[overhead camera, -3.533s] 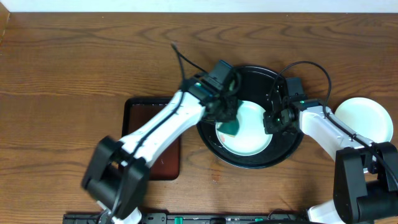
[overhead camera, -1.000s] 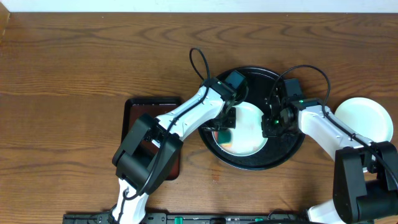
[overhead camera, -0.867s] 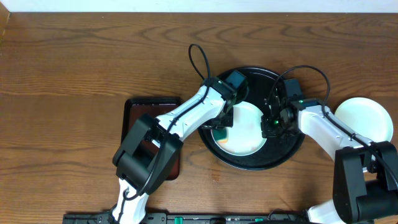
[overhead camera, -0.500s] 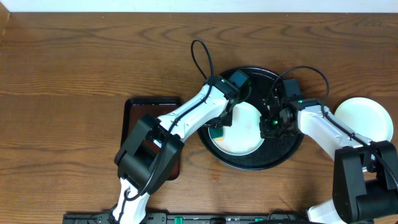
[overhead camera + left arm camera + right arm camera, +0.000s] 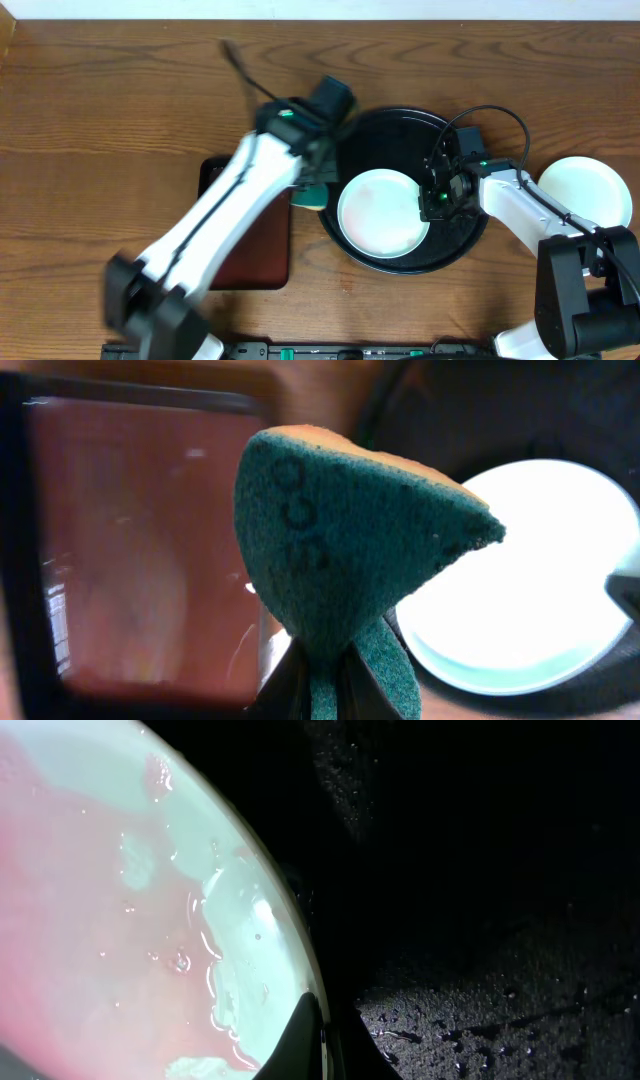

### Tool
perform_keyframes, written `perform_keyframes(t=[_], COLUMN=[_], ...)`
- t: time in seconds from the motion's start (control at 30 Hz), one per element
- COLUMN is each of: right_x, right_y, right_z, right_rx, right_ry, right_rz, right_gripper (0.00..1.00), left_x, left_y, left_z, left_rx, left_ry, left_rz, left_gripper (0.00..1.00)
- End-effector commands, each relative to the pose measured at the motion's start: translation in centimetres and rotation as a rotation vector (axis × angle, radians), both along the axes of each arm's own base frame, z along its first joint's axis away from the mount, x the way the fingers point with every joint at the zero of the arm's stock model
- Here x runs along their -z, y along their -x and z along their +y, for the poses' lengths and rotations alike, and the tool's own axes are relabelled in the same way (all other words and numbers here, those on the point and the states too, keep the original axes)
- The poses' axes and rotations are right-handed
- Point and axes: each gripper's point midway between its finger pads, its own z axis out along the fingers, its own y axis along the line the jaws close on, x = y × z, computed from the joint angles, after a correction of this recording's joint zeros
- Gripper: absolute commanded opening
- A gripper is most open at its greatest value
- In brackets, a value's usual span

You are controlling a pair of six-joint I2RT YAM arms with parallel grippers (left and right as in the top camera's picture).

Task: Clean dirty plates on tray and stack at the side
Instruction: 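Return the sponge to the small dark tray with the left gripper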

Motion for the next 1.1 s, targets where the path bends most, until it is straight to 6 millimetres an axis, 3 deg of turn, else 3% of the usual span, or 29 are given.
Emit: perform_keyframes(t=[0.0, 0.1, 0.17, 0.27, 0.37, 0.6, 0.8, 1.07], right_x=[1.2, -0.8, -2.6, -5.9, -9.4, -16.0, -20.1, -22.9], right_y=[0.4, -0.7, -1.5, -2.5, -2.8, -1.3, -0.5, 0.6], right_z=[-1.7, -1.1, -0.8, -0.7, -1.8, -4.3, -5.1, -2.4], right_rx=[-0.025, -0.026, -0.028, -0.028, -0.018, -0.005, -0.043, -0.21], right_ry=[0.102, 0.074, 0.067, 0.074, 0.158, 0.418, 0.64, 0.814], right_rz=[0.006, -0.04, -0.09, -0.196, -0.311, -0.528, -0.689, -0.829], right_gripper=[0.01, 0.01, 0.01, 0.01, 0.01, 0.01, 0.01, 0.01], left_x=[-3.1, -3.8, -3.1, -0.6, 2.4, 7.5, 8.2, 8.2], left_y=[0.0, 0.8, 1.5, 2.4, 3.0, 4.4, 4.9, 4.9], left_z=[3.7, 7.0, 8.8, 10.1, 10.7, 12.6, 12.9, 12.9], left_rx=[-0.046, -0.089, -0.132, -0.177, -0.194, -0.245, -0.25, -0.25], left_ry=[-0.026, -0.06, -0.07, -0.059, -0.055, -0.075, -0.08, -0.08], left_rz=[-0.076, -0.073, -0.039, 0.035, 0.082, 0.141, 0.157, 0.157], left_gripper=[0.08, 0.08, 0.08, 0.08, 0.08, 0.08, 0.09, 0.09])
